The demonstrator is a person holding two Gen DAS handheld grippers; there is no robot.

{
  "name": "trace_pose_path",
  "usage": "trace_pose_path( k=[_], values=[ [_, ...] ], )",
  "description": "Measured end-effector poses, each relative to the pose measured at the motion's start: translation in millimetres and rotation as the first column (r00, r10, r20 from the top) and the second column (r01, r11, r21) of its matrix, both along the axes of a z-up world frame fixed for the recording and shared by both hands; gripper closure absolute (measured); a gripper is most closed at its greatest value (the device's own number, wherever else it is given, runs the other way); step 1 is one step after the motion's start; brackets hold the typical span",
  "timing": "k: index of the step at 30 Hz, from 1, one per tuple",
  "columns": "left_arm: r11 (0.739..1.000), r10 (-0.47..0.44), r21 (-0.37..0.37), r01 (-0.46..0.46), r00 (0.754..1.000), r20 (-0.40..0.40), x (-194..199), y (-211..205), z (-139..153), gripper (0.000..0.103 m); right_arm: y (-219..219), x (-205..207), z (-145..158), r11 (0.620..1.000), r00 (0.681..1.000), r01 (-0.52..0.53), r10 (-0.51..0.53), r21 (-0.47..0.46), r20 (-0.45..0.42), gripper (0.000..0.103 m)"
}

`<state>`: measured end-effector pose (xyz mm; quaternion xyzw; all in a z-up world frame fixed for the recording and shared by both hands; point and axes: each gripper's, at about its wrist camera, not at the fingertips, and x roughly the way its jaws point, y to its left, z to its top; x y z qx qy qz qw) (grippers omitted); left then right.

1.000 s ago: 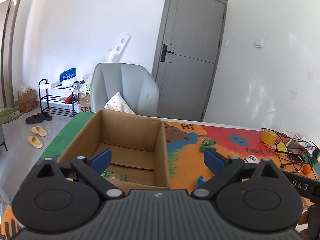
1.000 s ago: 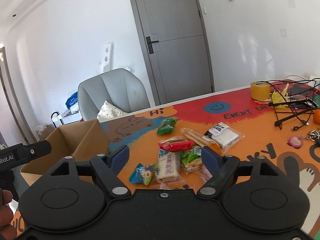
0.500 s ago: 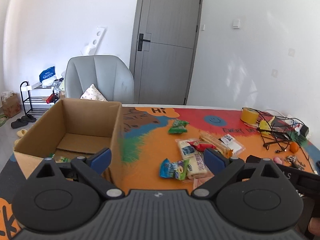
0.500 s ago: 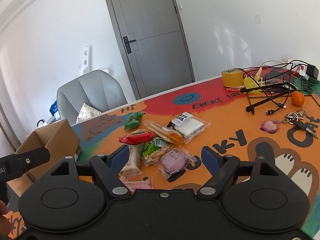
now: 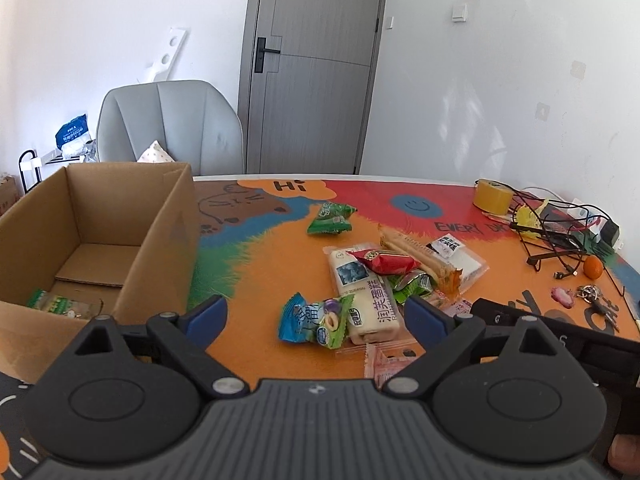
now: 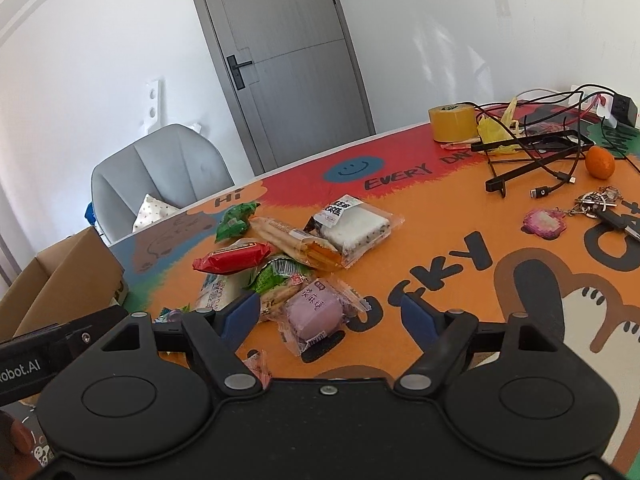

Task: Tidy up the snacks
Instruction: 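Grasp the blue-green candy with the left gripper while the right gripper grasps the pink bun, then carry the candy and pink bun into the box and open both grippers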

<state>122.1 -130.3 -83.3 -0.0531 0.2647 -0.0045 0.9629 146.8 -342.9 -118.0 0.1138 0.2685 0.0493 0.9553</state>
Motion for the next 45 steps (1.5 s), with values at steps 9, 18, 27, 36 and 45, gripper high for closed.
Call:
trace_pose_path(
  k=[9,18,27,36,45],
  values=[
    [0.999,0.042,0.006,-0.042,0.998,-0.047,26.6,1.4,-11.8,0.018,8.3,18.3,-8.0,1.000,0.999,-0.015,0.015,-0.013,-0.029,0.025],
    [0.997,0.069,0.027,-0.066,0.992,-0.108,46.5,-1.5,-31.9,0.033,10.6,27.3,-16.2,0.999,0.999,-0.004,0.002,-0.033,-0.046,0.025],
    [0.997,0.075,0.035,-0.071,0.986,-0.147,53.1,-4.0,-44.7,0.063,15.4,35.7,-24.3,0.998,0.998,-0.003,0.000,-0.061,-0.059,0.030],
    [0.998,0.052,0.036,-0.048,0.990,-0.133,39.6,-6.7,-37.0,0.078,6.2,30.0,-23.0,1.000,0.998,0.009,-0.010,-0.021,-0.054,0.067],
    [0.998,0.053,0.031,-0.050,0.995,-0.079,17.9,-7.1,-19.0,0.078,-0.5,9.0,-10.4,0.999,0.999,0.032,-0.031,0.020,-0.007,0.069]
  ],
)
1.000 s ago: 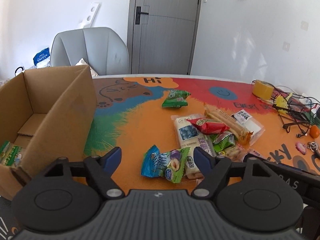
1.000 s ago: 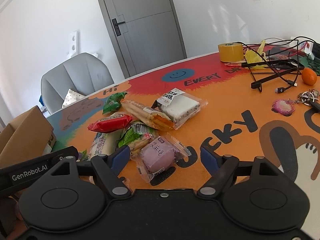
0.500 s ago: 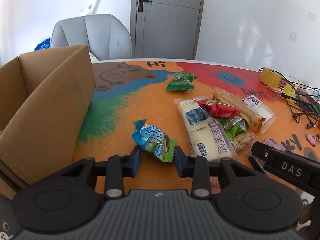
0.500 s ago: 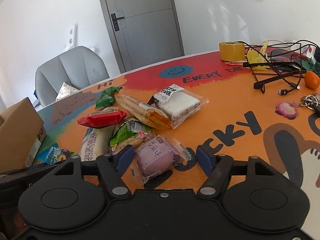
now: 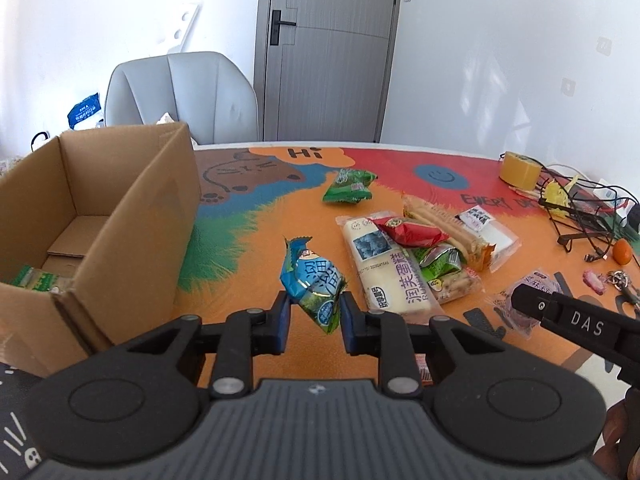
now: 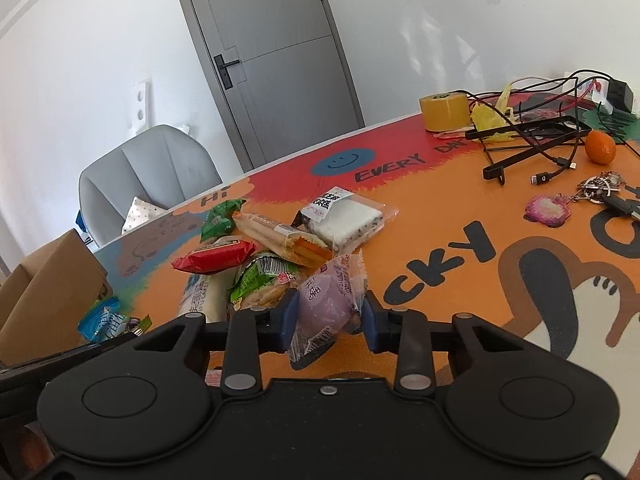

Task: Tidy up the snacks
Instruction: 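Carry the candy and pink bun into the box and open both grippers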

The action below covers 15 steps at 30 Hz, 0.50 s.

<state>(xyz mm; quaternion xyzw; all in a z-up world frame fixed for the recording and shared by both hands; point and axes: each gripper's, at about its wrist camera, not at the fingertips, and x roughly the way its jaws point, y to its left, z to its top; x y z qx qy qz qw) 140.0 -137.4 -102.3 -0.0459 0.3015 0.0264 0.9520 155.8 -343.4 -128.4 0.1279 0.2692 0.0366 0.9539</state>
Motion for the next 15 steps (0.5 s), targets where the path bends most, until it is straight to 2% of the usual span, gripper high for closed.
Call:
trace_pose_path(
  k=[15],
  values=[
    [1.000,0.018,-0.026,-0.015,0.993,0.119,-31.6,23.3,45.3,0.078,26.2,-22.9,37.9,0.998,0.992,-0.053,0.051,0.015,0.116,0.069]
  ],
)
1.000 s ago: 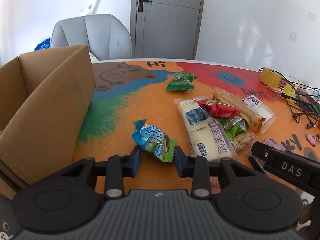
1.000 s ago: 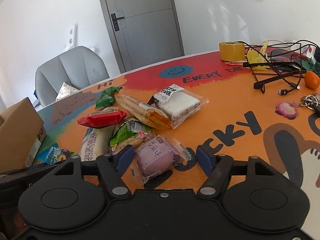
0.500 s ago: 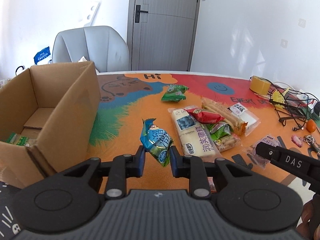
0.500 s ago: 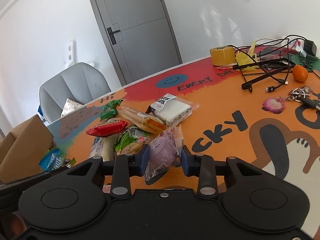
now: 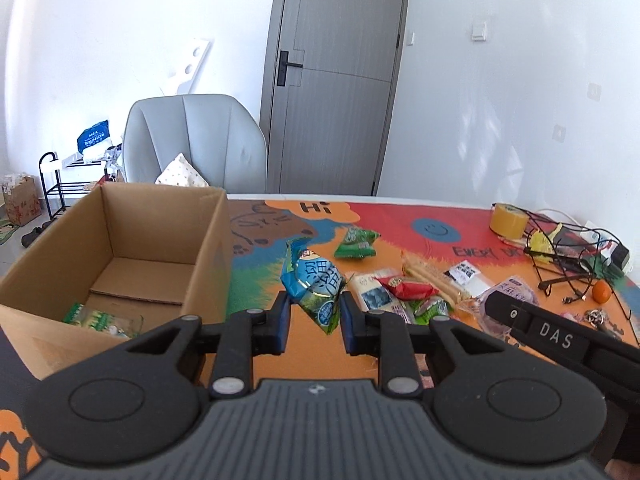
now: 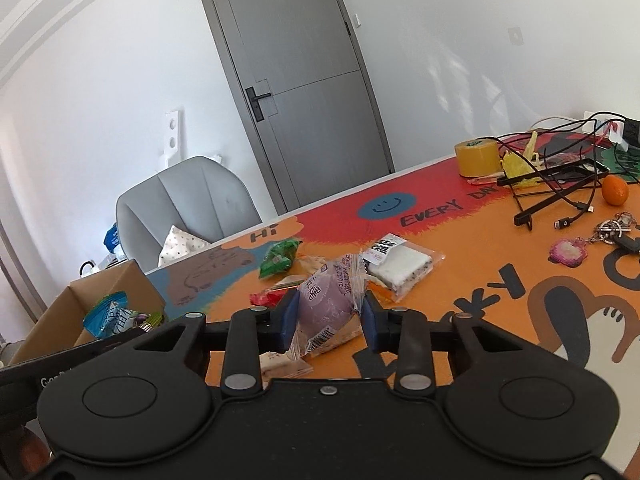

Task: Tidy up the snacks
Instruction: 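Carry the candy and pink bun into the box and open both grippers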

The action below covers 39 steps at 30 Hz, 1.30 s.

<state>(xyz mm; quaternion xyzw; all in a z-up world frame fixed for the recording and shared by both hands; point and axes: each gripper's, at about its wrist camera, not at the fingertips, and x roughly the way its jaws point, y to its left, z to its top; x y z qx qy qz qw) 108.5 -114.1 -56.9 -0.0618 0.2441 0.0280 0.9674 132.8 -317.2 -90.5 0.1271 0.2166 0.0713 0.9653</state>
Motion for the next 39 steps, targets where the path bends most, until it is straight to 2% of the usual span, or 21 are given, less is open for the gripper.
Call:
trace_pose_path(
  k=[7,15,29,34,39],
  values=[
    [1.000,0.027,-0.011,-0.026,0.999,0.046,-12.5,22.3,15.8,0.078,25.8,-4.7,13.1,0.999,0.999,-0.045,0.045,-0.006,0.026,0.069],
    [0.994,0.104,-0.035,-0.102,0.992,0.070,-18.8,60.2,23.2,0.079,61.3,-8.0,25.0,0.993,0.992,-0.113,0.113,-0.017,0.050,0.069],
    [0.979,0.190,-0.085,-0.187,0.981,0.035,-11.3,111.7,14.7,0.078,122.7,3.3,33.2,0.973,0.972,-0.227,0.228,-0.031,0.046,0.069],
    [0.972,0.210,-0.105,-0.208,0.978,0.003,-11.2,125.7,11.0,0.070,143.9,6.2,36.6,0.965,0.965,-0.256,0.258,-0.048,0.044,0.069],
    [0.965,0.236,-0.121,-0.232,0.971,0.022,-21.9,139.3,16.5,0.057,165.6,5.7,42.9,0.954,0.953,-0.293,0.296,-0.067,0.057,0.069]
  ],
)
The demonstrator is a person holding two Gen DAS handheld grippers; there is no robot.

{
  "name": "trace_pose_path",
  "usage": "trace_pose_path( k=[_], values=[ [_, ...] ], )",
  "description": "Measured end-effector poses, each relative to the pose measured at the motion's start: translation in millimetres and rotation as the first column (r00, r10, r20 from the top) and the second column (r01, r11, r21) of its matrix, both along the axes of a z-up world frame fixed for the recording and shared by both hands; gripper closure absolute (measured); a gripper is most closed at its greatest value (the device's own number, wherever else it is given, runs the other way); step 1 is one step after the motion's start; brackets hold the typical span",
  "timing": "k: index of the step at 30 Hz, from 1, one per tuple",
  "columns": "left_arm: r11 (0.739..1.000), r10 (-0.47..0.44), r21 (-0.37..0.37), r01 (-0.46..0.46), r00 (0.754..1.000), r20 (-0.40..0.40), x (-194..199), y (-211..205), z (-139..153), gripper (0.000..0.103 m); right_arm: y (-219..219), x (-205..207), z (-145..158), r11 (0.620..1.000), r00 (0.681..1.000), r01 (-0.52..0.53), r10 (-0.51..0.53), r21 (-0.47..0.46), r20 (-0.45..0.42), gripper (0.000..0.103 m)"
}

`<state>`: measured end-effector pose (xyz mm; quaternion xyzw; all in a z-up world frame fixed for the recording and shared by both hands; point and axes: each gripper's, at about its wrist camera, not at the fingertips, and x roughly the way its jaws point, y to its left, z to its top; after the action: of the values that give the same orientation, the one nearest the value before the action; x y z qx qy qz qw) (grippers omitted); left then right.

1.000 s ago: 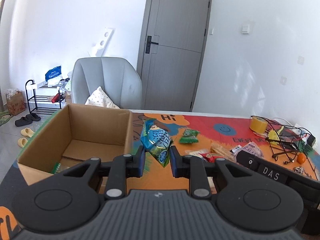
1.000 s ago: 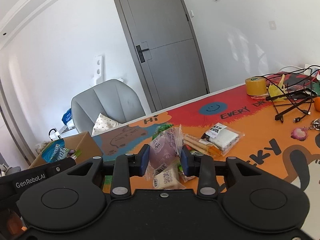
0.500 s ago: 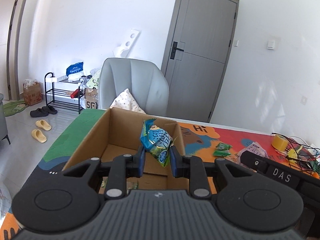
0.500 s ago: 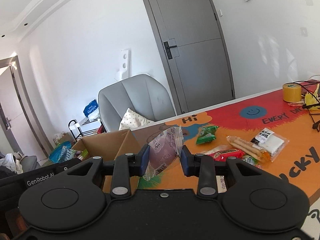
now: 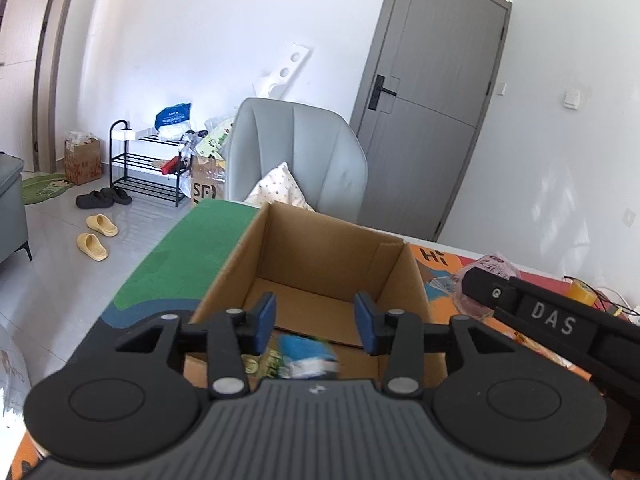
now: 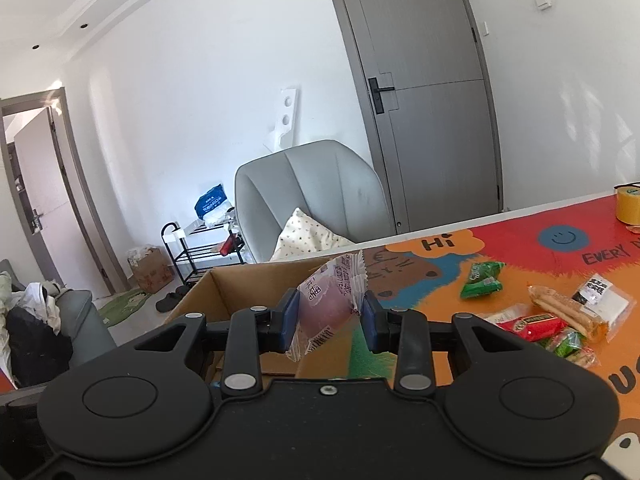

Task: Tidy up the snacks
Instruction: 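Carry the candy and pink bun into the box and open both grippers, then return both tools to the snack pile and grasp the red sausage pack with the right gripper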

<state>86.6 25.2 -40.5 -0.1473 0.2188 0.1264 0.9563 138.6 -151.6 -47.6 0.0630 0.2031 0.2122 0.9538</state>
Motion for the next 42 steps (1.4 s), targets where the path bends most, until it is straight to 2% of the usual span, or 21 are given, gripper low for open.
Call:
trace_pose_path(
  k=[5,8,9,11,13,16,18,24,31,36,42],
  values=[
    [0.999,0.042,-0.003,-0.042,0.999,0.018,-8.3,12.9,7.4,0.047,20.8,-0.7,4.0,0.999,0.999,-0.045,0.045,-0.007,0.007,0.069],
    [0.998,0.069,-0.008,-0.069,0.997,0.017,-10.1,20.5,8.9,0.044,30.6,0.4,5.6,0.997,0.997,-0.075,0.075,0.002,0.000,0.068],
    [0.997,0.076,-0.011,-0.076,0.997,0.016,-10.2,22.8,9.7,0.043,32.7,1.5,5.4,0.996,0.996,-0.084,0.084,0.005,-0.011,0.066],
    [0.996,0.088,-0.011,-0.088,0.996,0.021,-12.0,24.3,10.2,0.032,33.6,3.7,4.8,0.996,0.996,-0.088,0.089,0.007,-0.029,0.065],
    [0.995,0.098,-0.005,-0.098,0.995,0.026,-12.8,24.2,11.0,0.029,31.7,0.6,5.3,0.997,0.996,-0.082,0.082,0.001,-0.020,0.064],
    [0.995,0.099,-0.008,-0.099,0.995,0.024,-10.9,20.4,11.8,0.024,25.8,-3.1,6.3,0.998,0.998,-0.062,0.062,-0.004,-0.018,0.056],
    [0.996,0.092,-0.007,-0.091,0.996,0.023,-10.3,16.1,11.3,0.021,17.2,-4.9,5.1,0.999,0.999,-0.037,0.037,-0.001,-0.021,0.051],
    [0.998,0.055,0.009,-0.055,0.998,0.017,-7.5,-4.2,11.8,0.017,-11.2,-10.0,-1.7,1.000,0.999,0.013,-0.013,0.003,-0.046,0.048],
    [0.997,0.029,0.065,-0.031,0.999,0.032,-9.6,-33.5,16.0,0.005,-45.5,-19.5,-1.6,0.997,0.996,0.082,-0.082,0.008,-0.038,0.040],
    [0.998,-0.001,0.062,0.000,1.000,0.019,-8.1,-50.1,15.2,0.005,-68.3,-26.9,-2.4,0.993,0.992,0.122,-0.121,0.009,-0.031,0.033],
    [0.996,-0.041,0.081,0.040,0.999,0.012,-6.7,-68.8,14.7,0.005,-95.0,-29.5,-4.7,0.983,0.983,0.181,-0.180,0.017,-0.037,0.030]
  ],
)
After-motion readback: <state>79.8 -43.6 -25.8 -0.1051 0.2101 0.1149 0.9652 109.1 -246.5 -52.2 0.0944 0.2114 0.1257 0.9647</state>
